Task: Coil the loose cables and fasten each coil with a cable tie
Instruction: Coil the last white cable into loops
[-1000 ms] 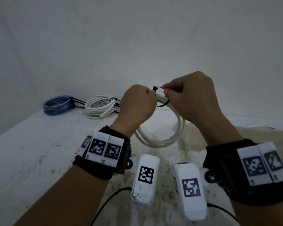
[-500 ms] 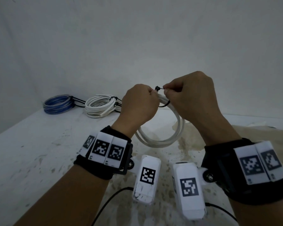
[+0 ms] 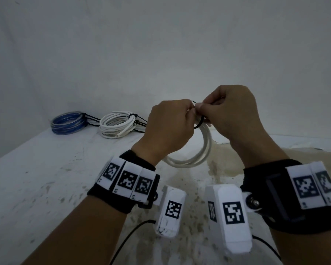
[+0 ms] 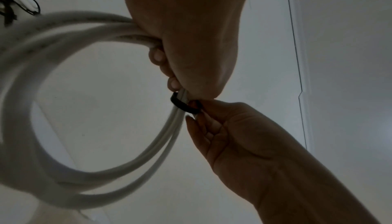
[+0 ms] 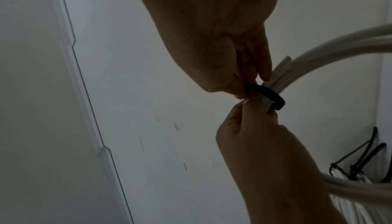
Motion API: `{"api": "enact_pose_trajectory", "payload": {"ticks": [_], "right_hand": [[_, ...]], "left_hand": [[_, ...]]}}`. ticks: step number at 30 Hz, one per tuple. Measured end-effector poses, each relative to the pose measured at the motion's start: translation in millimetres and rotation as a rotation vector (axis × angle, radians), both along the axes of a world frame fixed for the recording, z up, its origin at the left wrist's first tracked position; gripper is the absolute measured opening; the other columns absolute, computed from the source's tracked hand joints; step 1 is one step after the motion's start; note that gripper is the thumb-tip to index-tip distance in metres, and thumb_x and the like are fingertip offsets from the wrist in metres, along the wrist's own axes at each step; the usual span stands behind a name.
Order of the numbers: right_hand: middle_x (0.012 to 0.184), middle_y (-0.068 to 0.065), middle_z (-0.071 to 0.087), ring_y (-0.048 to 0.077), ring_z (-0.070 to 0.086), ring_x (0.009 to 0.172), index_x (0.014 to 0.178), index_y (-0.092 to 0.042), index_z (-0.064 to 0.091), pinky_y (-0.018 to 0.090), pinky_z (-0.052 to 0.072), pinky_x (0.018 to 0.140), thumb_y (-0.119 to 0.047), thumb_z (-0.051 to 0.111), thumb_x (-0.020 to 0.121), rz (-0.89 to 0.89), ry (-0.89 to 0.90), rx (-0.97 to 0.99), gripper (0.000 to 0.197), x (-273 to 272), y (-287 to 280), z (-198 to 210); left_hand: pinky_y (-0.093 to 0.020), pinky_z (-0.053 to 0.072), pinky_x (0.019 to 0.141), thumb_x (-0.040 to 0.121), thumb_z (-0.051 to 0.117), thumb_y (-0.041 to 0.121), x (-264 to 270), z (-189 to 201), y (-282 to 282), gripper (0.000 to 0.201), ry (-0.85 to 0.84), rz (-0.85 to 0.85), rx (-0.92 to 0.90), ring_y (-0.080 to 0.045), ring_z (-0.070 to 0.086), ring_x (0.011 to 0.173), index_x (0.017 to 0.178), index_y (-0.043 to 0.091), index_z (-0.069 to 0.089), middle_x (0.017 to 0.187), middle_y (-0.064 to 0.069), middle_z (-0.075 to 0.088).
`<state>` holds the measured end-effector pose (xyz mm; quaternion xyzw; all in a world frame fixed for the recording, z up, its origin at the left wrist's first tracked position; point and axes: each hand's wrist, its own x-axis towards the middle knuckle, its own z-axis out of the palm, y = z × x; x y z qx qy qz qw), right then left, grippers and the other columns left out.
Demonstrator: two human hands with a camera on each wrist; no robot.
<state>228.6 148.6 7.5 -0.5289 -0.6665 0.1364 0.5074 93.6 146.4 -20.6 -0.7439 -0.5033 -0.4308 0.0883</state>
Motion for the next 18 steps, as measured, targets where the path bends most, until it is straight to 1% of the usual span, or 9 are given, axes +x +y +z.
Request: {"api": "enact_pose_trajectory", "payload": {"ticks": [2, 5, 6, 8, 10, 12, 14, 16, 18], "right_hand": [[0.069, 0.003, 0.069, 0.016, 0.067, 0.067, 0.076, -0.015, 0.071, 0.035, 0.057, 0.072, -0.03, 0.075, 0.081, 0.017, 0.039, -0.076, 0.017, 0.1, 0.9, -0.4], [0.075, 0.02, 0.065, 0.018, 0.054, 0.066, 0.084, 0.006, 0.069, 0.03, 0.044, 0.061, -0.02, 0.069, 0.08, 0.09, 0.206, -0.238, 0.027, 3.8, -4.2, 6.7], [0.076, 0.021, 0.066, 0.019, 0.055, 0.067, 0.085, 0.007, 0.068, 0.029, 0.043, 0.06, -0.016, 0.069, 0.078, 0.112, 0.314, -0.311, 0.024, 6.3, -6.7, 9.8], [0.068, 0.009, 0.068, 0.019, 0.063, 0.07, 0.076, -0.003, 0.07, 0.029, 0.051, 0.062, -0.011, 0.069, 0.08, 0.181, 0.557, -0.433, 0.009, 10.1, -9.0, 14.7], [0.067, 0.006, 0.065, 0.02, 0.064, 0.066, 0.073, -0.006, 0.065, 0.031, 0.056, 0.064, -0.009, 0.066, 0.087, 0.212, 0.719, -0.405, 0.015, 13.3, -6.5, 16.5], [0.071, 0.008, 0.06, 0.018, 0.061, 0.061, 0.077, -0.003, 0.059, 0.028, 0.054, 0.057, -0.009, 0.06, 0.093, 0.143, 0.71, -0.297, 0.017, 15.1, -3.2, 17.6], [0.069, 0.007, 0.062, 0.015, 0.063, 0.055, 0.08, -0.003, 0.06, 0.027, 0.054, 0.053, -0.015, 0.056, 0.097, 0.09, 0.633, -0.225, 0.021, 16.3, -1.3, 16.3], [0.063, 0.004, 0.066, 0.015, 0.065, 0.056, 0.075, -0.007, 0.065, 0.029, 0.055, 0.057, -0.022, 0.057, 0.097, 0.111, 0.502, -0.216, 0.028, 16.9, -0.5, 13.9], [0.064, 0.003, 0.067, 0.016, 0.066, 0.062, 0.069, -0.01, 0.067, 0.031, 0.055, 0.064, -0.022, 0.066, 0.092, 0.168, 0.358, -0.226, 0.026, 16.5, -1.2, 11.7]], "left_hand": [[-0.029, 0.037, 0.058, 0.096, 0.048, 0.026, -0.1, -1.8, 0.6, 0.024, -0.019, -0.052, 0.005, -0.012, 0.05, 0.056, 0.083, 0.02, 0.067, 0.056, 0.014, 0.05], [-0.025, 0.037, 0.057, 0.095, 0.05, 0.026, -0.2, -0.8, -0.4, 0.022, -0.061, -0.131, -0.017, -0.007, 0.052, 0.056, 0.084, 0.023, 0.069, 0.058, 0.015, 0.054], [-0.022, 0.035, 0.056, 0.095, 0.05, 0.026, 0.3, 0.1, -1.0, 0.022, -0.068, -0.161, -0.022, -0.005, 0.051, 0.055, 0.083, 0.025, 0.068, 0.059, 0.014, 0.056], [-0.022, 0.032, 0.056, 0.094, 0.051, 0.025, 1.7, 2.6, -2.6, 0.02, -0.082, -0.225, -0.015, -0.005, 0.05, 0.054, 0.079, 0.028, 0.063, 0.059, 0.012, 0.057], [-0.018, 0.03, 0.055, 0.094, 0.051, 0.024, 3.9, 3.9, -3.9, 0.02, -0.094, -0.285, -0.006, -0.004, 0.048, 0.053, 0.078, 0.029, 0.06, 0.055, 0.013, 0.052], [-0.016, 0.028, 0.053, 0.095, 0.051, 0.023, 8.3, 2.2, -5.9, 0.019, -0.09, -0.332, -0.022, -0.005, 0.046, 0.052, 0.08, 0.026, 0.062, 0.053, 0.014, 0.049], [-0.021, 0.03, 0.052, 0.095, 0.05, 0.023, 12.9, -1.2, -6.0, 0.022, -0.109, -0.356, -0.07, -0.008, 0.044, 0.051, 0.08, 0.02, 0.065, 0.053, 0.011, 0.049], [-0.025, 0.029, 0.052, 0.095, 0.048, 0.027, 13.6, -3.0, -2.5, 0.027, -0.167, -0.326, -0.117, -0.008, 0.041, 0.049, 0.076, 0.019, 0.065, 0.05, 0.012, 0.047], [-0.025, 0.029, 0.053, 0.093, 0.046, 0.031, 11.5, -2.1, 1.1, 0.03, -0.244, -0.29, -0.16, -0.006, 0.041, 0.05, 0.069, 0.022, 0.062, 0.05, 0.013, 0.047]]}}
